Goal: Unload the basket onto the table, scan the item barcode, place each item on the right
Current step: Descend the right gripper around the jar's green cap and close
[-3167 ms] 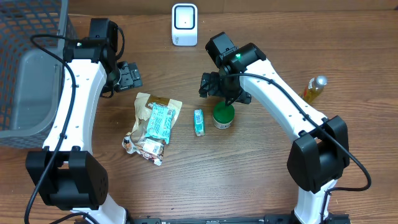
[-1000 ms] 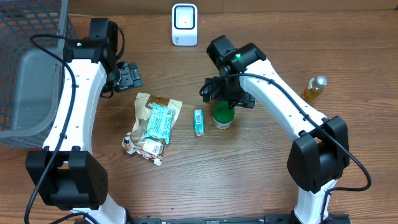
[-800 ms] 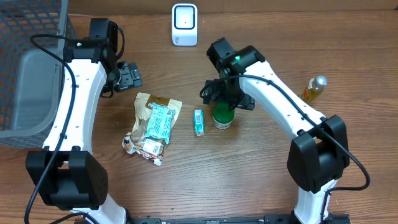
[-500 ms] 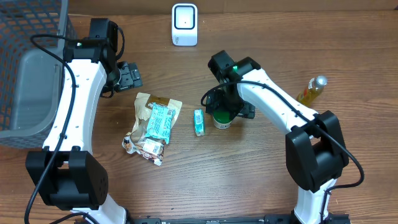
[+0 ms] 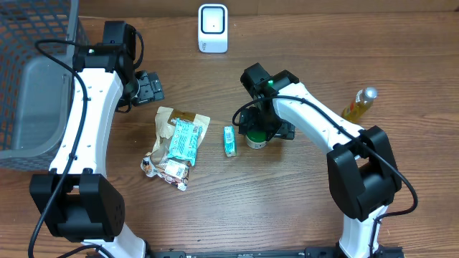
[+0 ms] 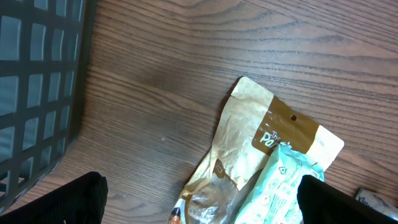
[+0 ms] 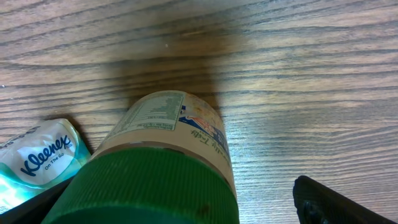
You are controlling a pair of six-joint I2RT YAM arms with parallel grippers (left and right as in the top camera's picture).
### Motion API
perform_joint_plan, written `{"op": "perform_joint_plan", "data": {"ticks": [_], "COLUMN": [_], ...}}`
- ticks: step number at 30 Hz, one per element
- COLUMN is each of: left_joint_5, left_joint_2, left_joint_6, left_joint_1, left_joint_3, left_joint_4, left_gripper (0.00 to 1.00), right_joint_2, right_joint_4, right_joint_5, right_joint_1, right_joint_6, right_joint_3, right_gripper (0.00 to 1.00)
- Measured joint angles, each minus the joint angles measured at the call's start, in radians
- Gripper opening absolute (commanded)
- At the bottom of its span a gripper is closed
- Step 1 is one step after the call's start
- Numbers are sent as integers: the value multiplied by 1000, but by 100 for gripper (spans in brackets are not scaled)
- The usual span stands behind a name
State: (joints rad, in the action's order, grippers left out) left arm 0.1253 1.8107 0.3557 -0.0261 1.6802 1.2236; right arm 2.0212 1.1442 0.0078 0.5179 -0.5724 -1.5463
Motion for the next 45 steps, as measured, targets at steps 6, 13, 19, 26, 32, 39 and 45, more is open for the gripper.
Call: {"op": "perform_joint_plan", "data": {"ticks": [6, 13, 19, 26, 32, 39, 45], "left_joint_5": [0, 0, 0, 0, 0, 0, 0], "left_joint_2": [0, 0, 0, 0, 0, 0, 0], "left_joint_6": [0, 0, 0, 0, 0, 0, 0], "left_joint_1": [0, 0, 0, 0, 0, 0, 0], "left_joint_3": [0, 0, 0, 0, 0, 0, 0], "left_joint_4": [0, 0, 0, 0, 0, 0, 0], "left_gripper": [100, 100, 100, 100, 100, 99, 100], "right_joint_2": [0, 0, 0, 0, 0, 0, 0], "right_joint_4": [-9, -36, -44, -42, -39, 5, 31], "right_joint_5": [-3, 9, 28, 44, 50, 53, 54], "right_joint_1": [11, 51, 53, 53, 54, 54, 54], "right_joint_6": [1, 1, 1, 0, 0, -61, -148], "right_joint_3": [0, 0, 0, 0, 0, 0, 0], "right_gripper": [92, 80, 70, 67, 68, 70, 79]}}
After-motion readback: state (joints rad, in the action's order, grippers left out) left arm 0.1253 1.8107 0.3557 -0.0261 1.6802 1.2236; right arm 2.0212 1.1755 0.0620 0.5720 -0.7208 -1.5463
